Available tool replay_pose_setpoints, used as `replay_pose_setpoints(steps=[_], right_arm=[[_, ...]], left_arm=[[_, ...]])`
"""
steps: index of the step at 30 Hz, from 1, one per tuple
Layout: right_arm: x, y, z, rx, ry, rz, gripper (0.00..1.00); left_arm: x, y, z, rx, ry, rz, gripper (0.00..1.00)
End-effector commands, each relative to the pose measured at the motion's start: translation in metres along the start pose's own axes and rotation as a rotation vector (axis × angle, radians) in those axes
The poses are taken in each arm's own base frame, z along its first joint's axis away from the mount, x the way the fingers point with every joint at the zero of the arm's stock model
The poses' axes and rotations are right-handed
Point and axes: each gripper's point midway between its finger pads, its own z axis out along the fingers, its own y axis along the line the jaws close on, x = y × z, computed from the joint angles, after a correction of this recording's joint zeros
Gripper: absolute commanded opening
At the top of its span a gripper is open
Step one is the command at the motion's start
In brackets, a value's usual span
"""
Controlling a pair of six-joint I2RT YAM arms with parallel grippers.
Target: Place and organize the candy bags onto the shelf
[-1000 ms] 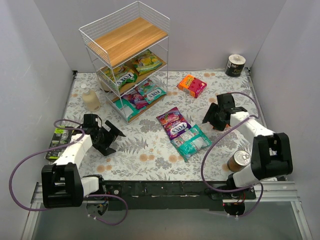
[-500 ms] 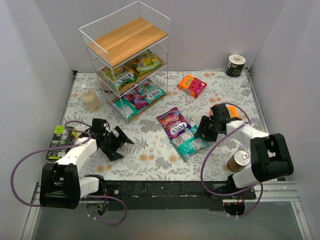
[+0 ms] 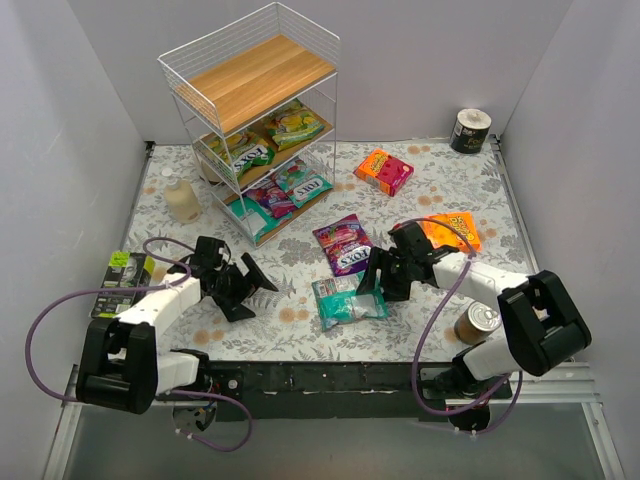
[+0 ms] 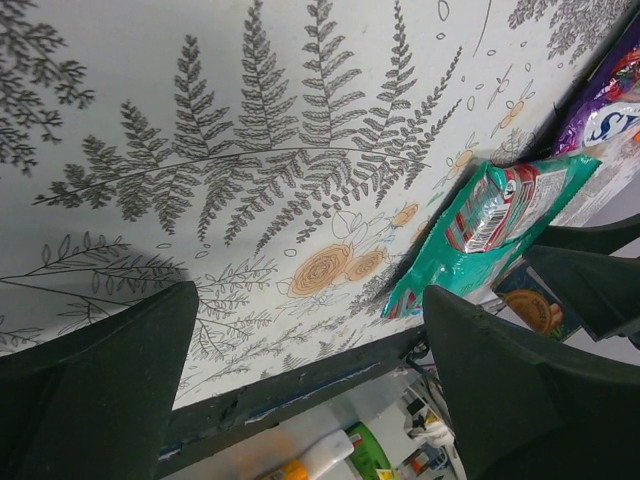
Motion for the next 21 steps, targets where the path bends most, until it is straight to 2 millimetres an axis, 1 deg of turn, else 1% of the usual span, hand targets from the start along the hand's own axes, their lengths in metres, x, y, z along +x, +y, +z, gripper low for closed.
replay_pose_setpoints(steps=[1, 2, 4, 5, 6, 7, 8, 12, 13, 15, 16, 17, 18, 19, 20, 21], right_arm=[[0.018, -0.022, 0.002, 0.038, 0.032, -0.035, 0.82], [0.025, -0.021, 0.003, 0.010, 0.058, -0.050, 0.82], [0.029, -0.020, 0.007, -0.029, 0.082, -0.127, 0.83], [0.036, -0.015, 0.008, -0.079, 0.122, -0.150, 0.83], [0.039, -0.016, 0.009, -0.094, 0.136, -0.190, 0.83], [0.041, -0.017, 0.013, -0.103, 0.152, -0.202, 0.82], [0.047, -0.014, 0.014, -0.140, 0.177, -0.212, 0.82], [0.045, -0.009, 0.021, -0.191, 0.178, -0.249, 0.78], [0.046, -0.011, 0.024, -0.185, 0.186, -0.239, 0.72], [0.044, -0.009, 0.027, -0.193, 0.186, -0.241, 0.65], [0.045, -0.011, 0.029, -0.188, 0.192, -0.234, 0.59], [0.045, -0.010, 0.030, -0.189, 0.193, -0.232, 0.46], [0.043, -0.009, 0.031, -0.189, 0.189, -0.233, 0.40], [0.041, -0.009, 0.031, -0.187, 0.184, -0.231, 0.23], [0.041, -0.009, 0.032, -0.188, 0.183, -0.229, 0.15], [0.039, -0.008, 0.031, -0.181, 0.178, -0.217, 0.10]], left_arm=[[0.000, -0.024, -0.002, 0.075, 0.013, 0.051, 0.95], [0.000, -0.025, -0.001, 0.073, 0.017, 0.052, 0.95], [0.002, -0.025, 0.000, 0.072, 0.023, 0.056, 0.95], [0.001, -0.026, 0.000, 0.074, 0.021, 0.057, 0.95], [0.002, -0.025, 0.000, 0.073, 0.022, 0.058, 0.95], [0.002, -0.025, -0.001, 0.072, 0.020, 0.057, 0.95], [0.001, -0.025, -0.001, 0.067, 0.017, 0.059, 0.95], [-0.001, -0.022, 0.000, 0.045, 0.012, 0.045, 0.96], [-0.001, -0.021, 0.000, 0.039, 0.013, 0.038, 0.96], [-0.003, -0.022, -0.001, 0.030, 0.004, 0.034, 0.96], [-0.003, -0.021, -0.001, 0.022, 0.003, 0.028, 0.96], [-0.003, -0.020, -0.002, 0.016, 0.000, 0.027, 0.96], [-0.006, -0.020, -0.002, 0.007, -0.014, 0.023, 0.96], [-0.006, -0.018, -0.003, -0.003, -0.016, 0.018, 0.96], [-0.008, -0.018, -0.004, -0.013, -0.024, 0.015, 0.97], [-0.010, -0.016, -0.004, -0.029, -0.038, 0.012, 0.97]])
